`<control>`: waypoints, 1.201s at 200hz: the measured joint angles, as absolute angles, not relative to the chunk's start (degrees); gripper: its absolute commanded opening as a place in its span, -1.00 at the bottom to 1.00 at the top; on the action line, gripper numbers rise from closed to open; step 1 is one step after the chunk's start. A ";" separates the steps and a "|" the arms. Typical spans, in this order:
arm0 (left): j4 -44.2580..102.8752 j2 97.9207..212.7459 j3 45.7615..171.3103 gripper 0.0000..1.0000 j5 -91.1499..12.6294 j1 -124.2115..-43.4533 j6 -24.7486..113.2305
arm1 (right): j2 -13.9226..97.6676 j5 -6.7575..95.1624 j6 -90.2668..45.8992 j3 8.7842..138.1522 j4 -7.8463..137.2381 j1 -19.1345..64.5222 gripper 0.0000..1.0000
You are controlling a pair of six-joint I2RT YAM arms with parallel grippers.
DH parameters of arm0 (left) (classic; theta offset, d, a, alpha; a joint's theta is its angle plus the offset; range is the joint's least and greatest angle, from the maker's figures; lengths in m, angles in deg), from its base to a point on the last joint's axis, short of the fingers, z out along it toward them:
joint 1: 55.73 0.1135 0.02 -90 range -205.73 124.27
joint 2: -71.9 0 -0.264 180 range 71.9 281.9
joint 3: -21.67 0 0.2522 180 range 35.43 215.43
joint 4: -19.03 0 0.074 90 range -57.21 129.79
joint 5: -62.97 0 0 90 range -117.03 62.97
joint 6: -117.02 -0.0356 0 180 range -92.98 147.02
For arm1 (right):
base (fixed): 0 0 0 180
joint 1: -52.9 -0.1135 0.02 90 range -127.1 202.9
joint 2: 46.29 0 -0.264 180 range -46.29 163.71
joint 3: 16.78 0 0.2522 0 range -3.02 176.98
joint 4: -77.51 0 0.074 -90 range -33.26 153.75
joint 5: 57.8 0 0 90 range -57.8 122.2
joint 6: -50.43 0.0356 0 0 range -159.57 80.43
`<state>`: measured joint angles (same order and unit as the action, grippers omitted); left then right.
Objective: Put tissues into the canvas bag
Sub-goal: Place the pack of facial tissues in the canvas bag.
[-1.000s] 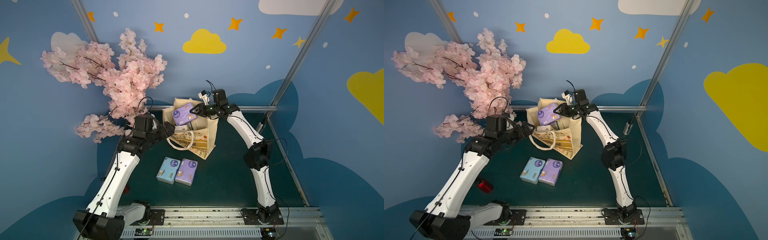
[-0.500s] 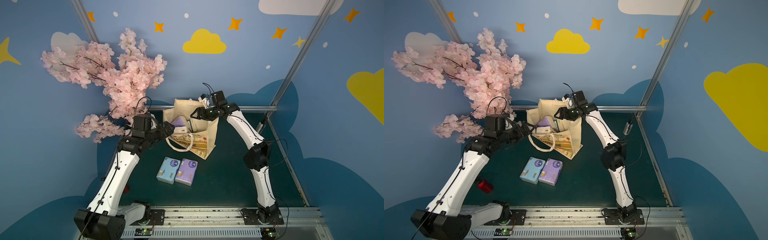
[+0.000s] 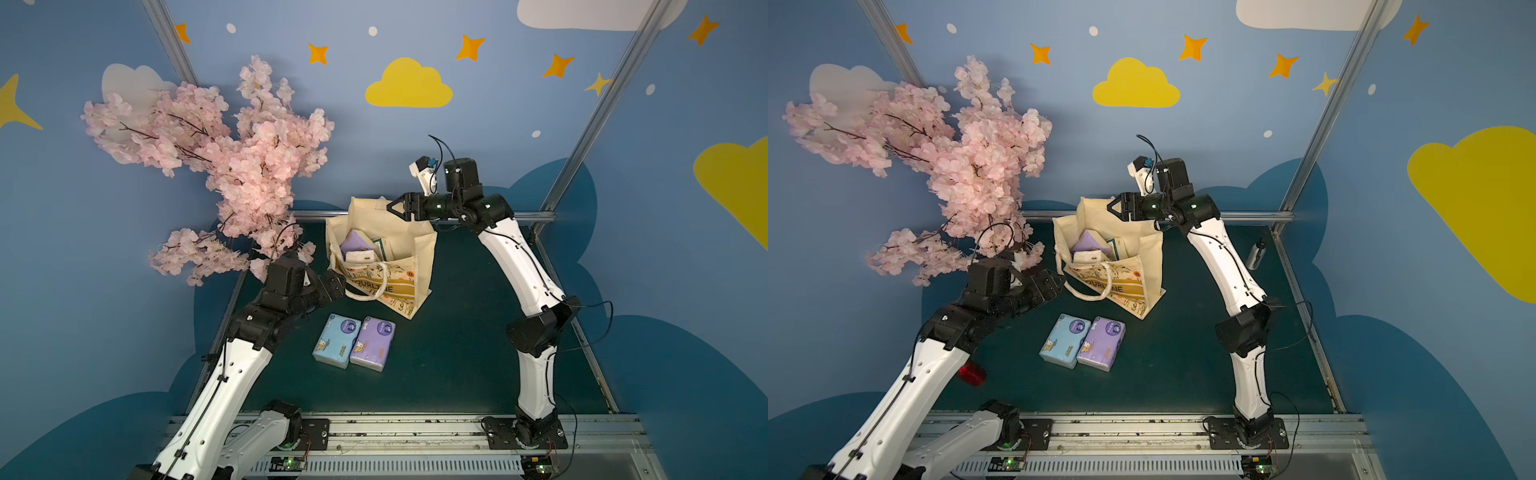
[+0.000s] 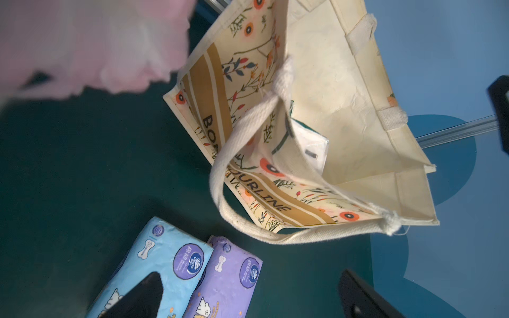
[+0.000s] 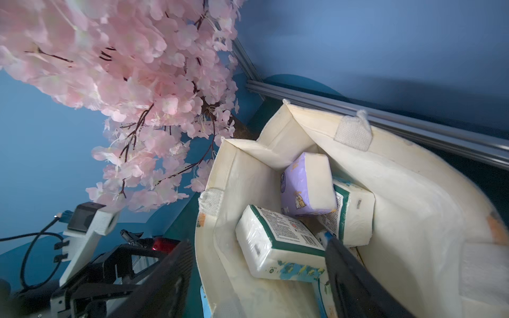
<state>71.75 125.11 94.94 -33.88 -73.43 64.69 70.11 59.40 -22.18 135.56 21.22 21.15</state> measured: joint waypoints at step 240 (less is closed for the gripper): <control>55.18 108.90 53.43 0.99 -11.39 -112.38 87.73 | 22.52 37.02 -22.40 30.60 67.56 4.17 0.61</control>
